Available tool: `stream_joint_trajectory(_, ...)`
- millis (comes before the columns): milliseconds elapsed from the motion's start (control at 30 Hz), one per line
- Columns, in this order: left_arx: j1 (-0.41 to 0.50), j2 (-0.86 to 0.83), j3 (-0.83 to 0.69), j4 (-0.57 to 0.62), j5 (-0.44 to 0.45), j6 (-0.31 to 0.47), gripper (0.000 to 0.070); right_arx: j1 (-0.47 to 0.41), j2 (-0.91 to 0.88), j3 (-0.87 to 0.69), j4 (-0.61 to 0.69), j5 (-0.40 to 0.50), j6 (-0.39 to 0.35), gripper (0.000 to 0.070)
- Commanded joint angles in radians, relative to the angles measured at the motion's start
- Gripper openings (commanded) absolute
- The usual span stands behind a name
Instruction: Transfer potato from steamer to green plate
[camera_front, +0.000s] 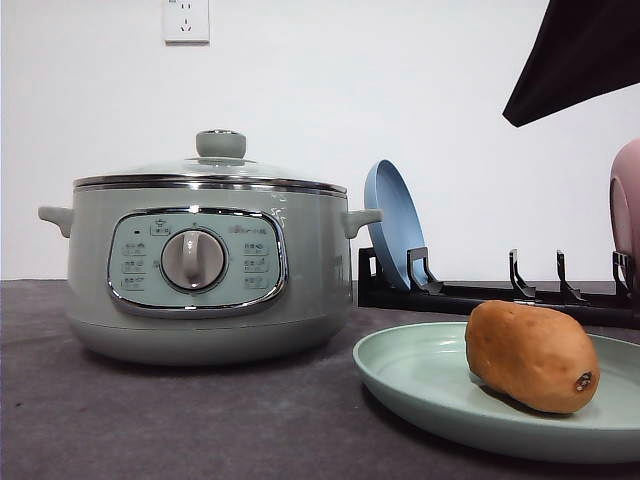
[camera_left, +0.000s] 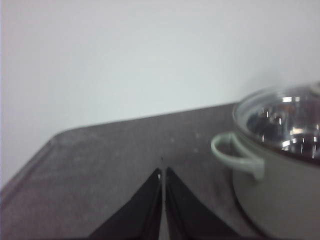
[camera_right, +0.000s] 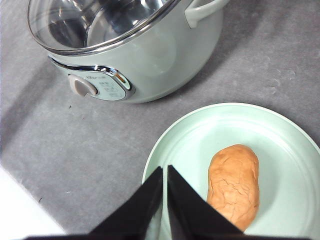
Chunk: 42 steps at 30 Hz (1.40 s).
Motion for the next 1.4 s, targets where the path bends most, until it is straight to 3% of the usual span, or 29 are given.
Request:
stream_joint_trajectory(0, 0.002, -0.011, -0.014, -0.005, -0.003, -0.003, 0.0002, 0.006, 0.005, 0.016, 0.010, -0.001, -0.013, 0.0000)
stream_joint_trajectory(667, 0.002, -0.103, -0.088, -0.226, -0.003, -0.033, 0.0002, 0.006, 0.005, 0.016, 0.011, -0.001, -0.013, 0.0000)
stream_joint_trajectory(1367, 0.002, -0.103, -0.088, -0.225, -0.002, -0.052, 0.0002, 0.006, 0.005, 0.016, 0.013, -0.001, -0.013, 0.0000)
